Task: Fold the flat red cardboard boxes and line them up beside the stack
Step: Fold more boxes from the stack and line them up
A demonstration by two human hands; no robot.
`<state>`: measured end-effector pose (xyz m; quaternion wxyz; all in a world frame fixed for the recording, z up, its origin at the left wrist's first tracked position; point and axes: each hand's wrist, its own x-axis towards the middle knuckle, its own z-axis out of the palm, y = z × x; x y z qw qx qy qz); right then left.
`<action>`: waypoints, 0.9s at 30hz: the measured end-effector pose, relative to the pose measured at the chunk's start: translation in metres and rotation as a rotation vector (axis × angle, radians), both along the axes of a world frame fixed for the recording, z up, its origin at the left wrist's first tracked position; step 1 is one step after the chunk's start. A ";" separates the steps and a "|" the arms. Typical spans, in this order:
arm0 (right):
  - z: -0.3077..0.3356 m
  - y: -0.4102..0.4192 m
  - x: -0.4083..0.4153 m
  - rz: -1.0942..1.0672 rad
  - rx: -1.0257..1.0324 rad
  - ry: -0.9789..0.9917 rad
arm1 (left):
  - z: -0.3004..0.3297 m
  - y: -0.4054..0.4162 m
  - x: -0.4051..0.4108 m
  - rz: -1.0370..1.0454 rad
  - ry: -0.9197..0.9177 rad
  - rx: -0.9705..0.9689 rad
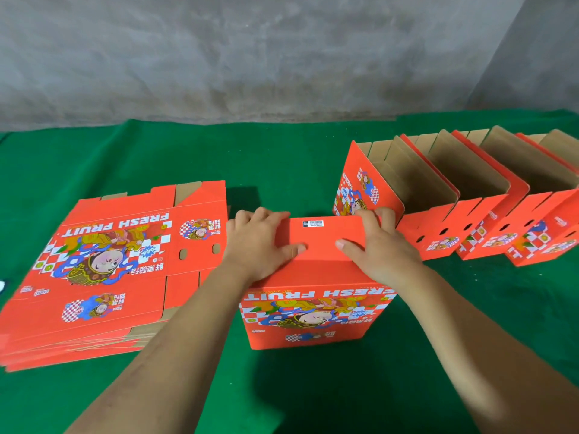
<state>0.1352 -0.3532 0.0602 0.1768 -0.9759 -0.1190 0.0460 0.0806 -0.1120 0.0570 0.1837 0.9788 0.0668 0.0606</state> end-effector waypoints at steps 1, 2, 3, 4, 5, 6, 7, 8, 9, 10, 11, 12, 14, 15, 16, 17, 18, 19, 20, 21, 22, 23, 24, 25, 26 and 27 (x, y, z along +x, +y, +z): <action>0.002 -0.004 0.000 0.006 0.055 0.023 | 0.004 0.006 -0.001 0.019 -0.055 -0.266; 0.002 -0.008 0.000 0.001 0.092 0.047 | 0.003 0.012 -0.003 0.093 -0.125 -0.507; 0.002 -0.011 -0.001 -0.016 0.130 0.074 | 0.001 0.016 -0.007 0.200 -0.170 -0.660; 0.001 -0.013 -0.003 -0.044 0.184 0.110 | -0.001 0.016 -0.013 0.296 -0.139 -0.749; 0.002 -0.015 -0.005 -0.081 0.264 0.155 | -0.005 0.014 -0.022 0.348 -0.056 -0.855; 0.004 -0.017 -0.006 -0.125 0.353 0.206 | -0.008 0.008 -0.031 0.363 0.029 -0.990; 0.006 -0.018 -0.008 -0.161 0.449 0.263 | -0.012 0.003 -0.038 0.380 0.074 -1.106; 0.012 -0.018 -0.009 -0.182 0.544 0.309 | -0.013 0.001 -0.044 0.403 0.068 -1.174; 0.017 -0.016 -0.010 -0.200 0.628 0.326 | -0.011 -0.001 -0.049 0.418 0.051 -1.211; 0.022 -0.015 -0.010 -0.238 0.696 0.328 | -0.008 -0.002 -0.052 0.434 0.026 -1.235; 0.027 -0.016 -0.010 -0.302 0.768 0.339 | -0.001 -0.002 -0.055 0.448 0.001 -1.242; 0.030 -0.017 -0.010 -0.390 0.867 0.392 | 0.004 -0.001 -0.056 0.458 -0.025 -1.236; 0.031 -0.025 -0.012 -0.492 1.178 0.608 | 0.009 0.002 -0.060 0.479 -0.121 -1.262; 0.034 -0.029 -0.015 -0.492 1.298 0.713 | 0.011 0.002 -0.062 0.499 -0.201 -1.282; 0.034 -0.033 -0.018 -0.471 1.356 0.786 | 0.012 0.000 -0.065 0.505 -0.281 -1.296; 0.035 -0.035 -0.021 -0.453 1.379 0.839 | 0.013 -0.003 -0.068 0.487 -0.355 -1.327; 0.034 -0.035 -0.023 -0.421 1.396 0.874 | 0.009 -0.004 -0.072 0.423 -0.403 -1.394; 0.035 -0.035 -0.025 -0.403 1.409 0.891 | 0.006 -0.004 -0.077 0.348 -0.423 -1.456; 0.034 -0.035 -0.025 -0.393 1.414 0.883 | 0.001 -0.001 -0.081 0.284 -0.426 -1.475; 0.035 -0.036 -0.025 -0.395 1.399 0.872 | -0.002 0.002 -0.084 0.229 -0.416 -1.446; 0.034 -0.037 -0.026 -0.381 1.376 0.892 | -0.007 0.006 -0.085 0.184 -0.403 -1.395; 0.032 -0.040 -0.029 -0.351 1.345 0.941 | -0.011 0.010 -0.086 0.145 -0.404 -1.362; 0.029 -0.041 -0.031 -0.309 1.315 0.984 | -0.015 0.012 -0.086 0.111 -0.411 -1.369; 0.026 -0.042 -0.034 -0.276 1.303 0.987 | -0.018 0.015 -0.086 0.103 -0.389 -1.400; 0.022 -0.041 -0.036 -0.248 1.307 0.958 | -0.020 0.016 -0.083 0.110 -0.335 -1.430; 0.016 -0.041 -0.037 -0.230 1.304 0.890 | -0.024 0.017 -0.081 0.124 -0.265 -1.443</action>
